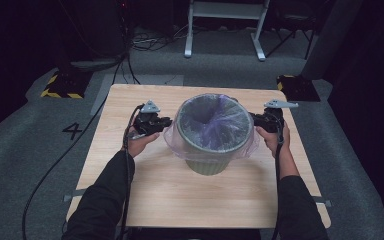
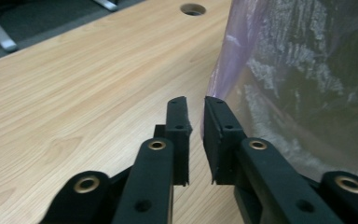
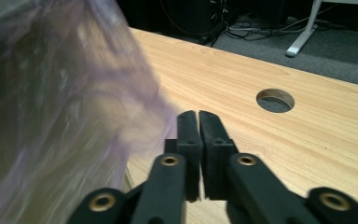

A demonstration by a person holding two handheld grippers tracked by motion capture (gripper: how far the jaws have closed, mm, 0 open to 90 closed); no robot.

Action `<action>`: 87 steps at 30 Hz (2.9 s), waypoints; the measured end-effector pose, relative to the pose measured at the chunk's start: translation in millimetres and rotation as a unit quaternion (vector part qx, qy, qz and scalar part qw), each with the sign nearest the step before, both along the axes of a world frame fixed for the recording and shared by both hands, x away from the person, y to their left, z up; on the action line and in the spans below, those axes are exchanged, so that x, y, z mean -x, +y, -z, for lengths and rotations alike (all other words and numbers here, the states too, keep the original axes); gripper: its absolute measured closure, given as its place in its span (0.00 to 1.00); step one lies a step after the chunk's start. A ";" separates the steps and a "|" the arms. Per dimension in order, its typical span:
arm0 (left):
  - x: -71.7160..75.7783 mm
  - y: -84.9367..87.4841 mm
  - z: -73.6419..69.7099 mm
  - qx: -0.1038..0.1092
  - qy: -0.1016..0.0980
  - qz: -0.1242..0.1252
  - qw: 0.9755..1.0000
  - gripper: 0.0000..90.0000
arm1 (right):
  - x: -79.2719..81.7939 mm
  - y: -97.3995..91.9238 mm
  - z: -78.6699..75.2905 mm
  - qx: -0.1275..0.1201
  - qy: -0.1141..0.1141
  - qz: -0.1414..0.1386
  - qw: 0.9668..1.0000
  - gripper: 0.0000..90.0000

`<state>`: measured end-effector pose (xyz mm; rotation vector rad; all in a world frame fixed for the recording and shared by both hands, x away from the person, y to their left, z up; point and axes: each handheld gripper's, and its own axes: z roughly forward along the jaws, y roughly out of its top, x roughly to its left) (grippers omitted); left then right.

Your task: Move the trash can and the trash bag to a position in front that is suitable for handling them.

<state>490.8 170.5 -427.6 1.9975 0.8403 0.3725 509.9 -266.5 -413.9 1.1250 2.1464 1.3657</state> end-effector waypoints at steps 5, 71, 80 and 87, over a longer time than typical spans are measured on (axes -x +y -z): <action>16.4 19.6 -7.0 0.008 -0.024 -0.015 1.000 0.56 | 12.4 -10.4 -3.9 -0.001 -0.027 0.010 1.000 0.73; 99.7 -33.0 8.1 -0.015 -0.069 0.152 0.986 0.99 | 118.5 16.3 11.9 0.136 -0.175 -0.045 0.974 0.49; 94.6 -31.9 13.1 -0.008 -0.058 0.146 0.987 1.00 | 121.1 15.2 14.6 0.117 -0.184 -0.087 0.972 1.00; 89.3 -31.7 26.0 -0.016 -0.043 0.145 0.988 1.00 | 121.9 6.5 23.0 0.134 -0.158 -0.084 0.975 1.00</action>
